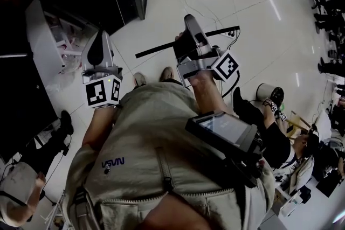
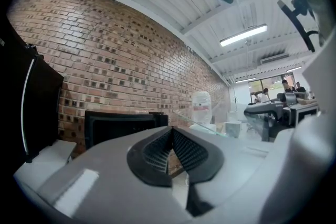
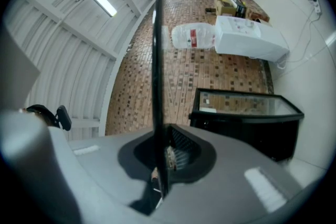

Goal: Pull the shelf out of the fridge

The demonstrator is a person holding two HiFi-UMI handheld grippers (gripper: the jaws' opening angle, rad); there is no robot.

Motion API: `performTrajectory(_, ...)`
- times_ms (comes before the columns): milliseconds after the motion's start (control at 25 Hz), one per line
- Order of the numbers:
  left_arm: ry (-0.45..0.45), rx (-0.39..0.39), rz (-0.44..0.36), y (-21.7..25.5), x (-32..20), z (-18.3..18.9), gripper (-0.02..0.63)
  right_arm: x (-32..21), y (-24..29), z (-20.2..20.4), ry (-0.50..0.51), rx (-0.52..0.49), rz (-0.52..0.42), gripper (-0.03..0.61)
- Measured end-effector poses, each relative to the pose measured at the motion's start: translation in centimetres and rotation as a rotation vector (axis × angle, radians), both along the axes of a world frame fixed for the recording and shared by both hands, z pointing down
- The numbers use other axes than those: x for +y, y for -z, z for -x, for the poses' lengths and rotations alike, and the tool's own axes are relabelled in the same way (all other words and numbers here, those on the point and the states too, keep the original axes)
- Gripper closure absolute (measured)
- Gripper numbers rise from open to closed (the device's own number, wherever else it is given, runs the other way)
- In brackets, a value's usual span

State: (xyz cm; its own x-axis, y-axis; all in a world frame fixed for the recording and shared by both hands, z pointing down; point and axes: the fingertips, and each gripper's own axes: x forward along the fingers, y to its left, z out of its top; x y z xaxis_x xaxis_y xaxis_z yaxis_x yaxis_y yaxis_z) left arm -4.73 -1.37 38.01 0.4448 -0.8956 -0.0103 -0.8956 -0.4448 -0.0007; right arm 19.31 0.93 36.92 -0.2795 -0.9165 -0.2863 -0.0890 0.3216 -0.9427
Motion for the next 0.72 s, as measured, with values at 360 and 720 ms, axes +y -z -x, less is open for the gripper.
performTrajectory(360, -0.019, -0.003, 0.007, -0.3, -0.3, -0.7, 0.608, 0.1, 0.0, -0.5, -0.01, 0.001, -0.002, 0.566)
performTrajectory(720, -0.019, -0.001, 0.012, 0.1, 0.4, -0.7, 0.607, 1.0, -0.3, -0.4, -0.017, -0.015, 0.016, 0.568)
